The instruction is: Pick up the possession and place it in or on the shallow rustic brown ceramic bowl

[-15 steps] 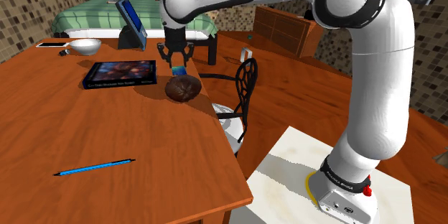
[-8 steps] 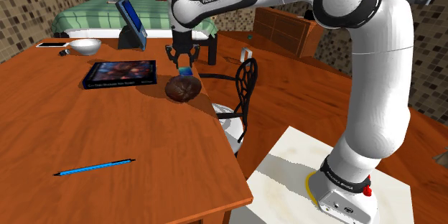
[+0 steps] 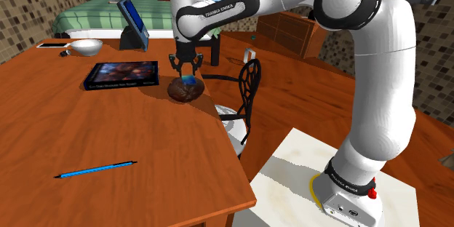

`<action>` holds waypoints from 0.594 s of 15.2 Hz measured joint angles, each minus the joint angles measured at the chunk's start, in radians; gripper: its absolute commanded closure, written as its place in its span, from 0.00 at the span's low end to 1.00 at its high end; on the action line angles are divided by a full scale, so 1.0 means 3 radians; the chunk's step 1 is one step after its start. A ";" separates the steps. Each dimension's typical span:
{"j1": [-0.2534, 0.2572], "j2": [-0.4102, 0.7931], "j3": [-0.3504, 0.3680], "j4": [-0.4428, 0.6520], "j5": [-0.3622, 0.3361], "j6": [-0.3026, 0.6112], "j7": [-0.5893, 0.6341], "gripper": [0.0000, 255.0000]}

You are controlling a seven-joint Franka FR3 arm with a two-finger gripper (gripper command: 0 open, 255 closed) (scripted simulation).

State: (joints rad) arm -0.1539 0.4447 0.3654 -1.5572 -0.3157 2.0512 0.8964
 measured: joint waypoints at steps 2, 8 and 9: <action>0.0009 0.0034 -0.0007 -0.0056 -0.0021 0.0080 0.0031 1.00; 0.0010 0.0052 -0.0006 -0.0122 -0.0025 0.0141 0.0040 1.00; 0.0010 0.0053 -0.0006 -0.0122 -0.0025 0.0141 0.0041 1.00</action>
State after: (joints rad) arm -0.1510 0.4606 0.3637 -1.5937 -0.3233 2.0936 0.9086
